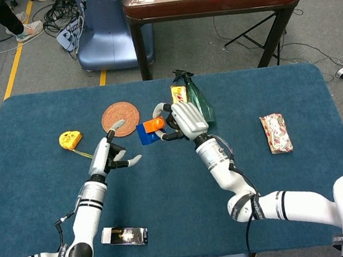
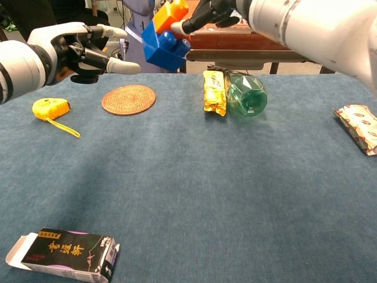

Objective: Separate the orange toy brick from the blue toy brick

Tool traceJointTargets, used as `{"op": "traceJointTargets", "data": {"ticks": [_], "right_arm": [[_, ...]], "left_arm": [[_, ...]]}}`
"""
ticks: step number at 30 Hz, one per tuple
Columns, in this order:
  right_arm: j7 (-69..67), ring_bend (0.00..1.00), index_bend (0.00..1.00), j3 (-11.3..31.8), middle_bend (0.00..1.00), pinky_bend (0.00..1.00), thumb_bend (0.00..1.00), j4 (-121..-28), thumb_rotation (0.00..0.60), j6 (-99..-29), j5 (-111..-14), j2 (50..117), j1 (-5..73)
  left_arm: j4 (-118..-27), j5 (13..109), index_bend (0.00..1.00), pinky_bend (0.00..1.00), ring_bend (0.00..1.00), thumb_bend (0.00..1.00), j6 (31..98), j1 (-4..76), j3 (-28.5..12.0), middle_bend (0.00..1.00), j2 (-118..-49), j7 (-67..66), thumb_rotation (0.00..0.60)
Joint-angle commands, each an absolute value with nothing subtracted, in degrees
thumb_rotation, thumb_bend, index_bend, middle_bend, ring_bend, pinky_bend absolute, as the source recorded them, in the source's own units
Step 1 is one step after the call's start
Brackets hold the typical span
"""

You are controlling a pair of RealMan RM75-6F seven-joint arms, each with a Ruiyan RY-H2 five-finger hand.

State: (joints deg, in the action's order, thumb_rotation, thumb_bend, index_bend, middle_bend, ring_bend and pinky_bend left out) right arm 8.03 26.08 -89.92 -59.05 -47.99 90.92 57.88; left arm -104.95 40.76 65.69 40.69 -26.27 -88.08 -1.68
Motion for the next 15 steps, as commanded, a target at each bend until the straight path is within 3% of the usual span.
{"op": "traceJointTargets", "data": {"ticks": [1,15], "right_arm": [[7.84,1.0,0.76,26.38,1.0,1.0,0.35,-89.59,0.6,-58.45,-47.22,91.5,58.28],[6.75,1.0,0.76,26.82,1.0,1.0,0.35,-89.27,0.6,-55.68,-45.16,92.35,59.07]], "left_arm": [[-104.59,41.09,0.13,1.0,1.0,0.0,65.94,40.71,-26.09,1.0,-88.41,-1.54,0.6],[-102.38,45.04,0.22,1.0,1.0,0.0,68.32,41.04,-24.68,1.0,-90.46,-3.03,0.6]]}}
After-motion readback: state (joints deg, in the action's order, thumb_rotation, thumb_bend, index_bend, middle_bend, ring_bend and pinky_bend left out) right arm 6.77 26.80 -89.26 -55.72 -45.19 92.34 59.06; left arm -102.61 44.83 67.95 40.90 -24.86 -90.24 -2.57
